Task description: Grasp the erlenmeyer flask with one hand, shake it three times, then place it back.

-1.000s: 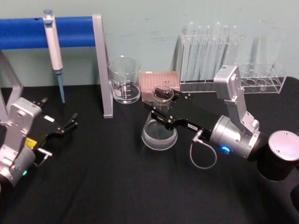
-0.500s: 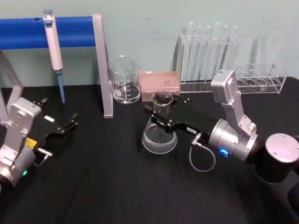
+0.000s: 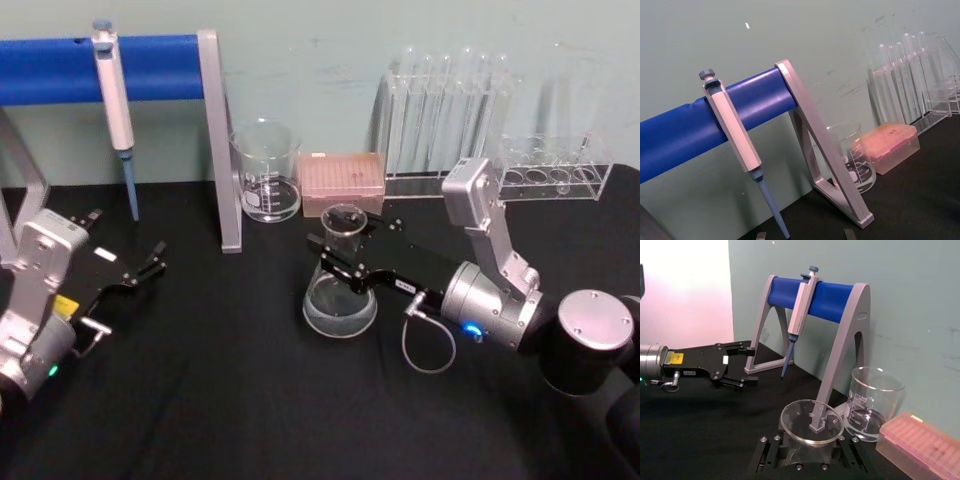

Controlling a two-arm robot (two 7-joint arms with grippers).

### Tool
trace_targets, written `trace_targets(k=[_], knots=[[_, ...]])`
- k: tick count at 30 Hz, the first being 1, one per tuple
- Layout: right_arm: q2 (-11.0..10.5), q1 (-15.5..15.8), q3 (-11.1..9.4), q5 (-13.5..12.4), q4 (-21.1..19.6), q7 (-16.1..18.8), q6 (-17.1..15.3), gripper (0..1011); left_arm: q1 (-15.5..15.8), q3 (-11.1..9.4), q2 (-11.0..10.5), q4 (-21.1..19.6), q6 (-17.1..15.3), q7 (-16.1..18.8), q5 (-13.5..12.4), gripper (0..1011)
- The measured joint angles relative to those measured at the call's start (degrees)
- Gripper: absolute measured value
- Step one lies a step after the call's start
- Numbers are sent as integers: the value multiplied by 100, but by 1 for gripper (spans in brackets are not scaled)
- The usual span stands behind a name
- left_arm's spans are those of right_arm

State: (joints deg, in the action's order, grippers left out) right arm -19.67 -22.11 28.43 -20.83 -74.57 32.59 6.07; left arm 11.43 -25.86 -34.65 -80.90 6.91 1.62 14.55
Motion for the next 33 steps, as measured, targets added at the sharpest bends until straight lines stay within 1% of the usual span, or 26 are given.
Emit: trace_targets(k=[16, 33], knots=[[111, -81, 47, 64, 288, 16, 26, 458, 0, 0, 0, 0, 0, 0, 0, 1001], [167, -107, 69, 131, 404, -1, -6, 458, 0, 0, 0, 0, 0, 0, 0, 1001]])
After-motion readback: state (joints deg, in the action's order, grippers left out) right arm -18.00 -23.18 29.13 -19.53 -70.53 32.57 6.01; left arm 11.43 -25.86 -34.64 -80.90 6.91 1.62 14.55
